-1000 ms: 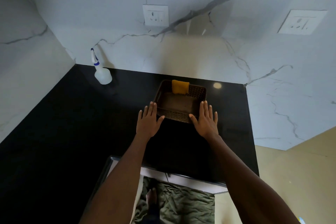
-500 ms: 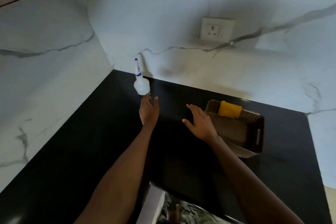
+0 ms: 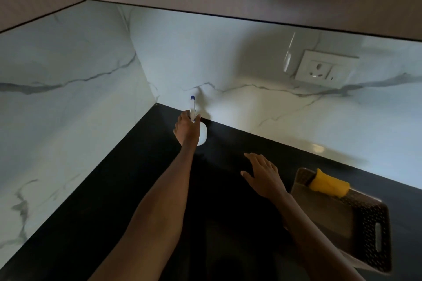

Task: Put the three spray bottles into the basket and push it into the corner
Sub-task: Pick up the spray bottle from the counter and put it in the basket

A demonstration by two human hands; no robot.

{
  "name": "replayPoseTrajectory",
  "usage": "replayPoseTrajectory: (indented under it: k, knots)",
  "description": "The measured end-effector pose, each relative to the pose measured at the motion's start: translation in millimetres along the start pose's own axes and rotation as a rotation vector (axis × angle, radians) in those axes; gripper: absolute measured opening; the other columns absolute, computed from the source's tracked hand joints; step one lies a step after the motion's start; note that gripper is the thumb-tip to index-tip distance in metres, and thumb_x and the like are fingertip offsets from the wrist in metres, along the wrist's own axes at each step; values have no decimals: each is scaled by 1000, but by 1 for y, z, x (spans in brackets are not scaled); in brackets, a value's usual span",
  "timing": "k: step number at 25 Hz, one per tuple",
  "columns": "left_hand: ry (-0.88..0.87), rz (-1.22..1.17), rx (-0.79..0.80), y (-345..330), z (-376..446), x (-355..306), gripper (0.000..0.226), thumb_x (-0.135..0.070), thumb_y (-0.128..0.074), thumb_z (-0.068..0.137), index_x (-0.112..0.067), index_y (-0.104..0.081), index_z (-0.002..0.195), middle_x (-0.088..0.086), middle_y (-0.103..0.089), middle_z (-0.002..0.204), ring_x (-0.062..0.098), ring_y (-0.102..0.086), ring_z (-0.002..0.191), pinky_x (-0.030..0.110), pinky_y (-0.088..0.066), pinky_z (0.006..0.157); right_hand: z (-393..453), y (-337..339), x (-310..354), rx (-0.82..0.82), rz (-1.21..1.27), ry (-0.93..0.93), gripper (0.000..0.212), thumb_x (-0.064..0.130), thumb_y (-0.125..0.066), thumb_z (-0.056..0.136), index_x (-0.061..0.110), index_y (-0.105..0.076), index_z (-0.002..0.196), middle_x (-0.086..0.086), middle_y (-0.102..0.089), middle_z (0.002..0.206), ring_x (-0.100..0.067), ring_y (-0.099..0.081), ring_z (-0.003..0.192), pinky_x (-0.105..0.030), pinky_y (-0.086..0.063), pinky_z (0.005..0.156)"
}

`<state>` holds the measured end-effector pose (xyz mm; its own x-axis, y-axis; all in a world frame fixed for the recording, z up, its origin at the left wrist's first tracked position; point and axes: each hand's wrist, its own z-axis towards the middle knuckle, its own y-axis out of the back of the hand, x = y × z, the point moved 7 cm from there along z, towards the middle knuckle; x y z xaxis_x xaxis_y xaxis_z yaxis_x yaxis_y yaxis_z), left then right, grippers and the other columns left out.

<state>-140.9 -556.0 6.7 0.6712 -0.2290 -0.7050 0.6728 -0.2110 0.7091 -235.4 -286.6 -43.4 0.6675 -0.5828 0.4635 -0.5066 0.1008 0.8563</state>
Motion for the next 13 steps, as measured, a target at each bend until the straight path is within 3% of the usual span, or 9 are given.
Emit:
replayPoseTrajectory:
  k: [4, 10, 13]
  knots:
    - [-10, -58, -64, -2, 13, -1, 33, -35, -59, 98, -7, -65, 115, 8, -69, 113, 29, -66, 106, 47, -50, 98, 7, 6, -5, -20, 17, -5, 65, 42, -51, 104, 26, -22, 160, -1, -24, 168, -24, -15, 157, -47, -17, 127]
    - [-196, -159, 64, -6, 4, -19, 25, -27, -61, 97, -9, -72, 109, 6, -74, 104, 24, -68, 97, 42, -54, 90, 8, 35, -13, -140, 75, -15, 55, 42, -49, 105, 30, -34, 156, 1, -35, 162, -22, -25, 154, -45, -23, 125]
    - [-268, -274, 163, -10, -17, -43, 25, -24, -61, 96, -8, -72, 111, 6, -74, 109, 22, -68, 100, 23, -54, 78, -8, 55, -31, -260, 114, -49, 49, 41, -50, 104, 30, -42, 151, 1, -45, 156, -22, -35, 148, -46, -29, 121]
